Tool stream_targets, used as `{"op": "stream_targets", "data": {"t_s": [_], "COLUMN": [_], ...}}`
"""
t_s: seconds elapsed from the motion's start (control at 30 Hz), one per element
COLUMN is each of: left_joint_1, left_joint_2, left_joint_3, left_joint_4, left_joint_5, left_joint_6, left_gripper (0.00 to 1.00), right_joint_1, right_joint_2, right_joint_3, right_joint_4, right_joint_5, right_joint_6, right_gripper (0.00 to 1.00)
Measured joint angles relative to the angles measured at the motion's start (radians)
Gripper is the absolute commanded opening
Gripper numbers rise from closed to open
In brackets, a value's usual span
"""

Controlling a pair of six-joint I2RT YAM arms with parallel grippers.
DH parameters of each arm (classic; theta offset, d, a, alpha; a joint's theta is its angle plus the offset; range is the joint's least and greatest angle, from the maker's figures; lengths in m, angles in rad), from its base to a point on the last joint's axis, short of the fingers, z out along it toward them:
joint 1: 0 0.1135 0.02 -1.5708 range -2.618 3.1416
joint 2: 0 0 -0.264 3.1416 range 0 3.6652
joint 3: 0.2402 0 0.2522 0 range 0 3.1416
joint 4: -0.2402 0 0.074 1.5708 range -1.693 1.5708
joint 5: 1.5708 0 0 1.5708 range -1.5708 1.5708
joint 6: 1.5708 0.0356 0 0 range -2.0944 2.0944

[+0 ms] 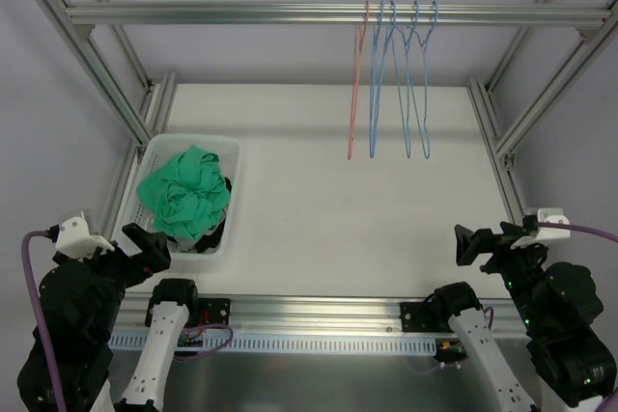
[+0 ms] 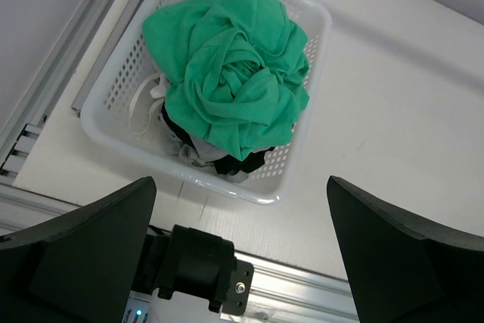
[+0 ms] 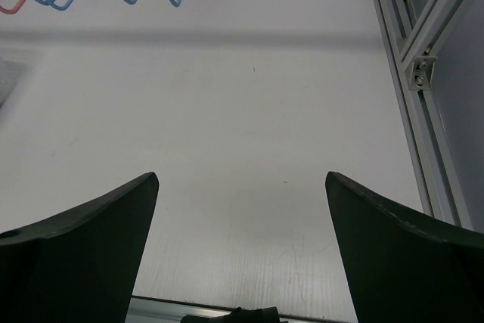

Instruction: Remove the tank top from the hanger

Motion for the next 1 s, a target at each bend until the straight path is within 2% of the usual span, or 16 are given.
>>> {"op": "stream_targets", "data": {"t_s": [0.27, 0.63, 1.0], "left_joint_1": [0.0, 0.0, 0.0], "left_joint_2": [-0.033, -0.051, -0.052], "left_joint_3": [-0.051, -0.104, -0.11], "left_joint_4": [0.001, 0.026, 0.032], "left_joint_5": [0.003, 0.091, 0.094], "left_joint_6": [0.0, 0.0, 0.001], "left_gripper": [0.99, 0.99, 0.99], "right_joint_1": [0.0, 0.0, 0.0], "right_joint_2": [0.0, 0.029, 0.055], "right_joint_3": [-0.011, -0.011, -0.008], "right_joint_4": [0.002, 0.002, 0.002], "right_joint_5": [0.017, 0.071, 0.082], "right_joint_6": [0.007, -0.01, -0.004], "right_gripper": [1.0, 0.99, 1.0]}}
